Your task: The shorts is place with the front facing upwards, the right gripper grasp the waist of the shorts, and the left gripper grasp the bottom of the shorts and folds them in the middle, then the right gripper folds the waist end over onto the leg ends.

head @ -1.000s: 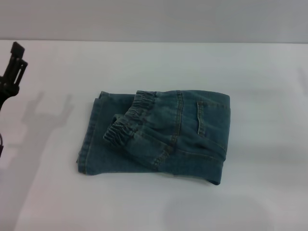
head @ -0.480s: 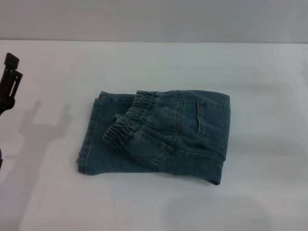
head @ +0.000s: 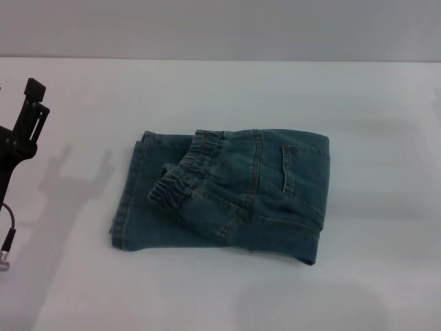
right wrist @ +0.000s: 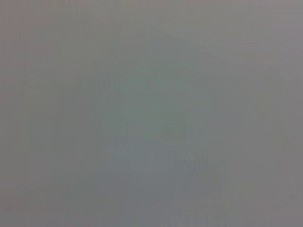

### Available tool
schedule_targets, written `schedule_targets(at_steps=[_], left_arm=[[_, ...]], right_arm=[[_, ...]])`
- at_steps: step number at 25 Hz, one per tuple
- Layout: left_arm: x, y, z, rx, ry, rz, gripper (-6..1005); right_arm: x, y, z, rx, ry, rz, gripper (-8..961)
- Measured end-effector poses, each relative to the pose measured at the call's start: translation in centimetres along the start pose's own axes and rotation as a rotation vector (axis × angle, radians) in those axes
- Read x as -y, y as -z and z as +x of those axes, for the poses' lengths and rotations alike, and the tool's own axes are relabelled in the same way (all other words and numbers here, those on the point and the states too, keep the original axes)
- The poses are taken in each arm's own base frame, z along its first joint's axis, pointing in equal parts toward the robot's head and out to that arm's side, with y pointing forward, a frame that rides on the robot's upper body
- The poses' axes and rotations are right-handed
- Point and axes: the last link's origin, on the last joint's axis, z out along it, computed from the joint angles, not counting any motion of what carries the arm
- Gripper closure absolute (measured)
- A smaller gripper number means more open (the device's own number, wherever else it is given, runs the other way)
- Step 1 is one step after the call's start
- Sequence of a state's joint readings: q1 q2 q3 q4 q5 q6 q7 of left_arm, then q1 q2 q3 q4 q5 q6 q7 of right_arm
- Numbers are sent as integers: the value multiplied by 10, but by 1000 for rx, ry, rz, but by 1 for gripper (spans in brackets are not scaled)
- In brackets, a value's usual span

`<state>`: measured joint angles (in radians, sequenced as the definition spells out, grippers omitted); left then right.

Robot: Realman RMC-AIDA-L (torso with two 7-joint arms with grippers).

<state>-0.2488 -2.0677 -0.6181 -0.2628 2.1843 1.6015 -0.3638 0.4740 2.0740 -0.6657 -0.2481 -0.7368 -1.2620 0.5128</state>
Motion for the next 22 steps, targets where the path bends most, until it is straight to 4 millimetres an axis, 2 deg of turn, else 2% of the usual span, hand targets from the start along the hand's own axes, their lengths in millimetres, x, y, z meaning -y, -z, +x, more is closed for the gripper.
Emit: schedule_targets(at_steps=[22], left_arm=[[-1, 1, 1, -9, 7, 1, 202]], right_arm=[[-4, -4, 4, 15, 18, 58, 394]])
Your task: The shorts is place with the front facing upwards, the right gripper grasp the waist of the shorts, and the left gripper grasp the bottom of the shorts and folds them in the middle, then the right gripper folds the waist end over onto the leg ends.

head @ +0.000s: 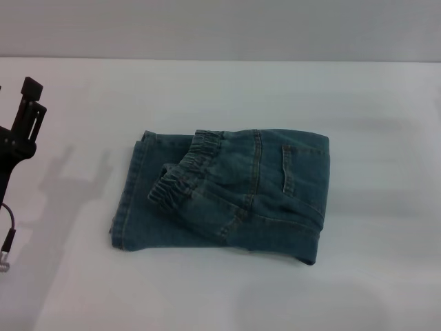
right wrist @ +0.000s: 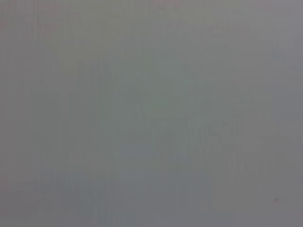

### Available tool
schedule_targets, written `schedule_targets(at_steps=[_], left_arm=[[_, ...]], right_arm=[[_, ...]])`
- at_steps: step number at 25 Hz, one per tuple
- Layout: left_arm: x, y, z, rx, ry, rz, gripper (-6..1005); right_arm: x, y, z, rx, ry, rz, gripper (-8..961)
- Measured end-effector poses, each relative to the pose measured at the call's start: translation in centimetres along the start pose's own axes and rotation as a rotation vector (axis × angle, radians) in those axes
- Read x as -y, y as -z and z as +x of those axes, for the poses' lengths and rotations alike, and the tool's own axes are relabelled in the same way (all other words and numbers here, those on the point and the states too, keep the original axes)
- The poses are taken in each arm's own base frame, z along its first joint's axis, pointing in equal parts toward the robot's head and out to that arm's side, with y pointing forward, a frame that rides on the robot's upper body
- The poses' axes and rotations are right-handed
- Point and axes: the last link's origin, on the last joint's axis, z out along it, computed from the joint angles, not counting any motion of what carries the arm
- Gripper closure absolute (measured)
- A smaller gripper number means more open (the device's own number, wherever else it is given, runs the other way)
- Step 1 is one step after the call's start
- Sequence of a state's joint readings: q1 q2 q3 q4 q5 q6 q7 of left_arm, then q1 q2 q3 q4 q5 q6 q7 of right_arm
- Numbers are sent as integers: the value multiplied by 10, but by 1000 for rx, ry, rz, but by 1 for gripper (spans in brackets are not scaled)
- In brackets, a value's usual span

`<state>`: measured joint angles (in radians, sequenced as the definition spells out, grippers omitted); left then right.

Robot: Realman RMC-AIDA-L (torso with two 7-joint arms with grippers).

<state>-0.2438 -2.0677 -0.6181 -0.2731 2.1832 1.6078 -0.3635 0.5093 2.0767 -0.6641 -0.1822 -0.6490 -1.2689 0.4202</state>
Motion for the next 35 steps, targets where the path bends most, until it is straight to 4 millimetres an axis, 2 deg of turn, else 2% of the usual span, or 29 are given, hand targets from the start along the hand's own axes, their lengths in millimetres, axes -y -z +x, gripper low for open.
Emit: schedule_targets(at_steps=[1, 6, 11, 27, 35], left_arm=[[0, 0, 0, 0, 0, 0, 202], [0, 0, 0, 1, 0, 3, 338], [1, 0, -1, 4, -4, 7, 383], [0, -3, -1, 4, 3, 4, 185], [0, -2, -1, 6, 5, 7, 222]], right_arm=[[0, 0, 0, 0, 0, 0, 394], [0, 0, 0, -1, -1, 0, 395], [-1, 0, 0, 0, -1, -1, 395], [0, -1, -1, 7, -5, 5, 394], [0, 0, 1, 1, -11, 11, 394]])
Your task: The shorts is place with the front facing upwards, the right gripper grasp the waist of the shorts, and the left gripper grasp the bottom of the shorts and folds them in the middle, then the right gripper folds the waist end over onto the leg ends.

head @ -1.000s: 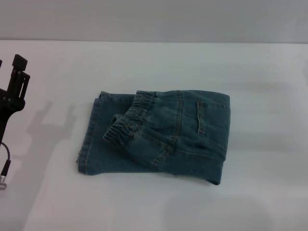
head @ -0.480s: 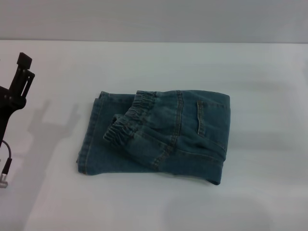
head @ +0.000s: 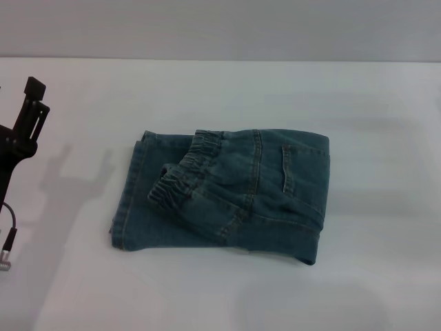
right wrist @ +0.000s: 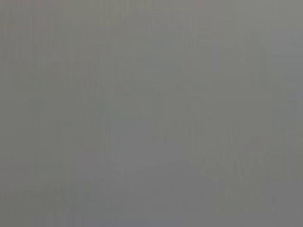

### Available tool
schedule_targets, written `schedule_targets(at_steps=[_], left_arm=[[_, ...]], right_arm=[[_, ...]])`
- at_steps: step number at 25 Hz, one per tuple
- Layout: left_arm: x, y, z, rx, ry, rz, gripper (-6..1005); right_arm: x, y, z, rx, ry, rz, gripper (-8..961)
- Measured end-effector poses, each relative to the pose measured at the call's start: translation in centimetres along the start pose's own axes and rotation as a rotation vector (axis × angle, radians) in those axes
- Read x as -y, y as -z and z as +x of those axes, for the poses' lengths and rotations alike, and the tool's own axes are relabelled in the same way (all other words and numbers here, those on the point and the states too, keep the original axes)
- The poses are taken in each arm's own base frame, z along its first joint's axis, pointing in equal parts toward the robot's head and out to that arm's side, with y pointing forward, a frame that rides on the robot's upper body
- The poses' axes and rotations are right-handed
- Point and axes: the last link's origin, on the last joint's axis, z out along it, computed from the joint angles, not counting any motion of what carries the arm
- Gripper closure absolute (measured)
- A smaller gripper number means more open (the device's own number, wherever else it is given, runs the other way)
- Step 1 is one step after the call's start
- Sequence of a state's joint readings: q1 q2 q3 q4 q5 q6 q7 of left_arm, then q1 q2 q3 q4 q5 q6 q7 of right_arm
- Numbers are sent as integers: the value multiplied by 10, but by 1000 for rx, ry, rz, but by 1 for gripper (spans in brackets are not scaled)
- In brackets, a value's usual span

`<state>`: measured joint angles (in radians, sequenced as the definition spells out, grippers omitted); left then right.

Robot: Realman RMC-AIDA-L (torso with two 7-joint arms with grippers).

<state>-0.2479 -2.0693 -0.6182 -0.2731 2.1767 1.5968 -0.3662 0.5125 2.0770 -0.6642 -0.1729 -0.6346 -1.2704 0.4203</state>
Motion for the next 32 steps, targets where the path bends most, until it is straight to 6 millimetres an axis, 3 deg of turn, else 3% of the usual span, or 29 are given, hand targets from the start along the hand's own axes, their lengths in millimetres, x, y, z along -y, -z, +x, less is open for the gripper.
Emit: schedule_targets(at_steps=[32], left_arm=[[1, 3, 0, 5, 0, 7, 387]], right_arm=[[-2, 2, 3, -10, -15, 1, 394]])
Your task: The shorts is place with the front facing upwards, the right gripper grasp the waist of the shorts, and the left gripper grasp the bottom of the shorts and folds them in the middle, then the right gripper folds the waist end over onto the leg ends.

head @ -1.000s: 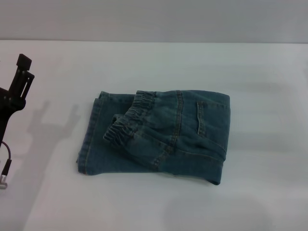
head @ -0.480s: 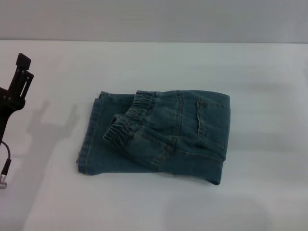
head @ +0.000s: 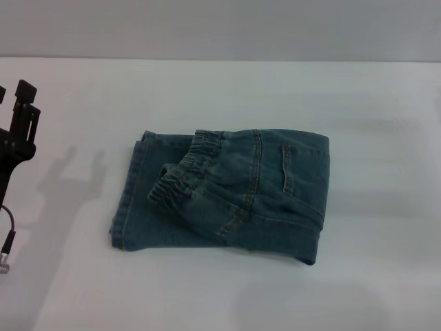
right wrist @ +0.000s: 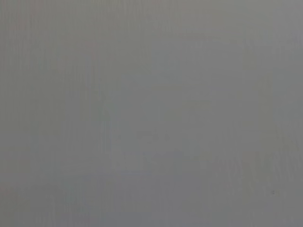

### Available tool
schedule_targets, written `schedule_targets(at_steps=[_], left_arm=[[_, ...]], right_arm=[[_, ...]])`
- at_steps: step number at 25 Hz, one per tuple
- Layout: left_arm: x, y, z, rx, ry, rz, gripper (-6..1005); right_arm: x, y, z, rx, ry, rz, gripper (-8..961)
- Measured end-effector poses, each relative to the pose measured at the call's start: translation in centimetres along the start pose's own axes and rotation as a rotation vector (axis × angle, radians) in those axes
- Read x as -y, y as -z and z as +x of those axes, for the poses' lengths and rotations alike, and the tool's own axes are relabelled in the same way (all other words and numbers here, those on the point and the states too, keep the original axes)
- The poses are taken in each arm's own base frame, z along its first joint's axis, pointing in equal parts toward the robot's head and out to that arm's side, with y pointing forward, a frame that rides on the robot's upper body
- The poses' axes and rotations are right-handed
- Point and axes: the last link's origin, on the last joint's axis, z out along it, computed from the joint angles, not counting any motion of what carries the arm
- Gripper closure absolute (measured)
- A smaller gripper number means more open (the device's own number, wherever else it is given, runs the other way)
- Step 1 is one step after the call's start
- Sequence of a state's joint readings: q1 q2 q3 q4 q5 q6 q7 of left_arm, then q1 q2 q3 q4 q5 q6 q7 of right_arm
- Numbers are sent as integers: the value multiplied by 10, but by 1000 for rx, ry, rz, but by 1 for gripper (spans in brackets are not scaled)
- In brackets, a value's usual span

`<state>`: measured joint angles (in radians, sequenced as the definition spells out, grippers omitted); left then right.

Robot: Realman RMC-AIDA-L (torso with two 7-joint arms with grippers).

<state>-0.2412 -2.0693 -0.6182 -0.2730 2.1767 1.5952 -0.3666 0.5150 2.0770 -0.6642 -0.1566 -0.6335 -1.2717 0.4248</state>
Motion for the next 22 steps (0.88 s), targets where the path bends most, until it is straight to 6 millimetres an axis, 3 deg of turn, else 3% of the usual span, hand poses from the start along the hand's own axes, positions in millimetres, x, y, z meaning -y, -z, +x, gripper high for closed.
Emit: schedule_targets(at_steps=[4, 21, 22], left_arm=[[0, 1, 0, 2, 0, 2, 478], [0, -2, -5, 32, 5, 7, 448], [1, -2, -5, 31, 5, 8, 406]], right_arm=[[0, 1, 0, -2, -2, 1, 394], [1, 1, 1, -5, -9, 13, 395], [1, 1, 1, -5, -9, 13, 395]])
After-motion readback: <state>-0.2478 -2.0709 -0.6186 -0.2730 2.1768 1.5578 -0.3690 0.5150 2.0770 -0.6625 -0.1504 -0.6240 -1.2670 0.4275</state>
